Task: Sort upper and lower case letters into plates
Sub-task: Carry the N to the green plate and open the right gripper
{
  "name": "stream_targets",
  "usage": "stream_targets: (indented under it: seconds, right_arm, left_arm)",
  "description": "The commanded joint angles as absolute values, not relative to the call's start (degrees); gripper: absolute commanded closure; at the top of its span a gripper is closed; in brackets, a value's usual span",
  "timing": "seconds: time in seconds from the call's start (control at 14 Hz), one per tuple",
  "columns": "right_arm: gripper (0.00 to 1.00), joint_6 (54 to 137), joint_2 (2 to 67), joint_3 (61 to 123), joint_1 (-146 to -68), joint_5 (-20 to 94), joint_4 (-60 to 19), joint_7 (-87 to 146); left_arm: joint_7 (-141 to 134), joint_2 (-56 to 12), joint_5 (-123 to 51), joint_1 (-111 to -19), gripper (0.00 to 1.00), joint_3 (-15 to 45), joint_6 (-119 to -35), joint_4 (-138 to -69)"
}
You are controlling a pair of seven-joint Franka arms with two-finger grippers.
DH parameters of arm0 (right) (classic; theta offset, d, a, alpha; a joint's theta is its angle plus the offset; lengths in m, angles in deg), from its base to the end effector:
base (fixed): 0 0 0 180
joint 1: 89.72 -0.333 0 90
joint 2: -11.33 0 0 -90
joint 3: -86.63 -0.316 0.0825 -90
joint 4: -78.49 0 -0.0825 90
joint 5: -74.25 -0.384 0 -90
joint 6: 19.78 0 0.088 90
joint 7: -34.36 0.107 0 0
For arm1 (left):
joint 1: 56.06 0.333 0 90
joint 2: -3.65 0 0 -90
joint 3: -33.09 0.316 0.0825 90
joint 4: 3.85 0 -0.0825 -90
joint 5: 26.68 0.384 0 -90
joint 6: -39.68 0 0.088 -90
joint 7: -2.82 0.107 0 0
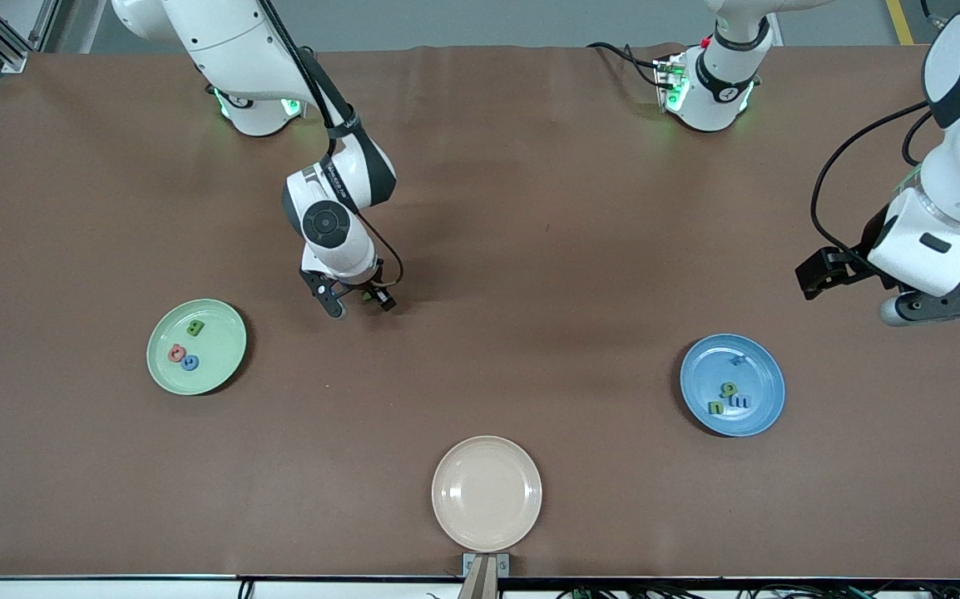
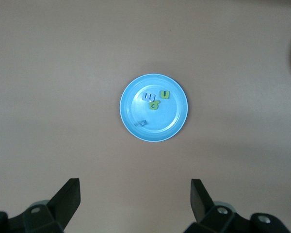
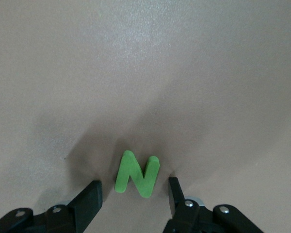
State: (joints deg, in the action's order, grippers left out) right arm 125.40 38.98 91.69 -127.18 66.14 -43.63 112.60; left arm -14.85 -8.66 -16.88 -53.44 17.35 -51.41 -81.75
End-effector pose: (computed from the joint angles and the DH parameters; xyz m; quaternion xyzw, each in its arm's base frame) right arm 0.4773 0.2999 0.1717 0.8973 -0.4395 -0.0360 0.0213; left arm 0.6119 -0.1042 0.6045 -0.9974 -0.0423 -0.0260 0.0515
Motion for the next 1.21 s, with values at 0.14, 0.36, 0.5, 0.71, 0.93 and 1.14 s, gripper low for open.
stream_targets:
  seconds: [0.14,0.36,0.5,0.71,0.93,1.14]
  right_arm:
    - [0.36,125.77,39.10,92.08,-125.67,66.43,-44.20,113.11]
    - [0.36,126.03,39.19,92.34,-125.14,66.69,-44.20,112.94]
    - [0.37,125.94,39.19,92.25,-125.32,66.69,-44.29,113.02]
    - [0.39,125.94,39.19,92.25,-126.02,66.60,-44.20,113.29]
    - [0.39,125.94,39.19,92.25,-126.02,66.60,-44.11,113.46]
    - [0.41,125.94,39.19,92.17,-126.20,66.52,-43.94,113.46]
  left_arm:
    - [-9.32,-2.51,-20.52,-56.85,0.00,23.42,-51.29,-86.99]
    - [-7.81,1.36,-23.77,-61.06,0.00,29.64,-51.90,-91.63]
    - [-7.81,2.59,-23.95,-61.95,0.00,30.54,-51.90,-93.05]
    - [-7.81,2.86,-23.87,-61.60,0.00,30.19,-51.73,-92.97]
    - [-7.81,2.69,-23.78,-61.78,0.00,29.84,-51.90,-92.79]
    - [-7.46,2.78,-23.78,-61.43,0.00,29.93,-51.90,-92.53]
